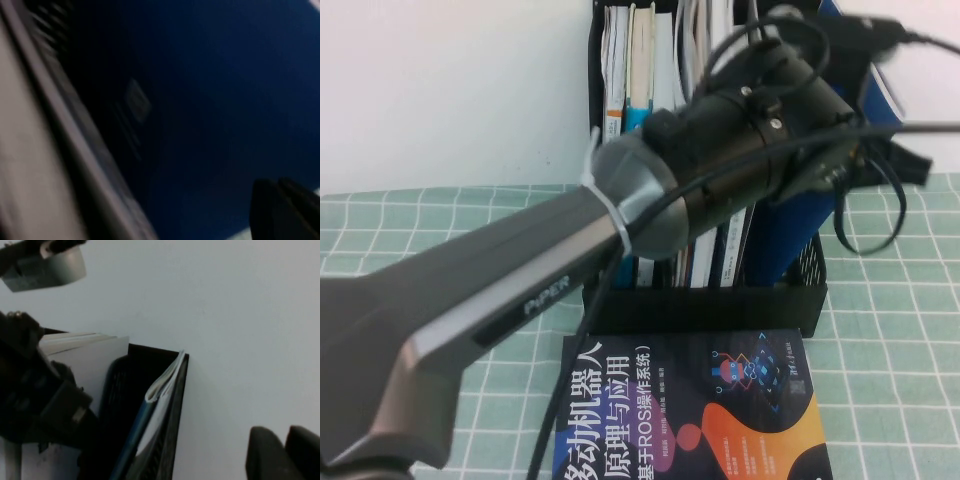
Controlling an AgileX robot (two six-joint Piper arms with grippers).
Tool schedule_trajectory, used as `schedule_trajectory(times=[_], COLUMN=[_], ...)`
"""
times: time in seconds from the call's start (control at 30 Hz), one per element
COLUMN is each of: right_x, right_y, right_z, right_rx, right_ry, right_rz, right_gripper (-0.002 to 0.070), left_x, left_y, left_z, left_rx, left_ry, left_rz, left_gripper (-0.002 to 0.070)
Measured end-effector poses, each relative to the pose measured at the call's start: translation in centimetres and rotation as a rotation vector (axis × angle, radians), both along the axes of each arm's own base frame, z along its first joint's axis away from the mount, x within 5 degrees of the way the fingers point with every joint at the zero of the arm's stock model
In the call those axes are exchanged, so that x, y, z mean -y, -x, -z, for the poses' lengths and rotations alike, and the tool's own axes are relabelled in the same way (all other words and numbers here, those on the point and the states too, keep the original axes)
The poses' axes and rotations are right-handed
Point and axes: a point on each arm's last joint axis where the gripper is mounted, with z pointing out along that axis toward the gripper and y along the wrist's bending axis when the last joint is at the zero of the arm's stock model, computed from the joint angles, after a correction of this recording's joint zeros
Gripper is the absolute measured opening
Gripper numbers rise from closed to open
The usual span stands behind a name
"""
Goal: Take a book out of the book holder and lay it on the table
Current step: Hold the bookshelf
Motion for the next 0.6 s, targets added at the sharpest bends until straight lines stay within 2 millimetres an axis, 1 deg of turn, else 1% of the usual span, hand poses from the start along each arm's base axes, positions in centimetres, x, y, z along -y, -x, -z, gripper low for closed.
schedule_trajectory(times=[0.1, 0.17, 0.27, 0.4, 0.47, 0.53, 0.6], right_x=[-0.2, -0.4, -0.4, -0.4, -0.5, -0.6, -0.8], right_y=[-0.7, -1.3, -2.2, -2.9, -3.0, -3.0, -3.0], right_z=[0.6, 1.3, 2.7, 4.1, 4.3, 4.5, 4.7], right_rx=[0.021, 0.005, -0.061, -0.122, -0.134, -0.141, -0.149], right_ry=[-0.024, -0.029, -0.032, -0.033, -0.028, -0.020, -0.010], right_rz=[-0.032, -0.049, -0.053, -0.053, -0.061, -0.073, -0.089], right_gripper=[0.0152, 0.0195, 0.0233, 0.0247, 0.0249, 0.0249, 0.0250], left_x=[-0.7, -0.8, -0.3, 1.1, 1.8, 2.1, 2.1], left_y=[-0.4, -0.5, 0.0, 1.6, 1.9, 1.5, 0.9], left_z=[-0.6, -0.9, -0.7, -0.7, -0.6, -0.4, 0.1], left_rx=[0.013, -0.001, -0.062, -0.107, -0.098, -0.074, -0.053], left_ry=[0.030, 0.059, 0.090, 0.126, 0.154, 0.175, 0.178], left_rz=[-0.062, -0.079, -0.030, 0.076, 0.095, 0.081, 0.024], left_gripper=[-0.0002, -0.0002, -0.0002, -0.0002, -0.0002, -0.0002, -0.0002])
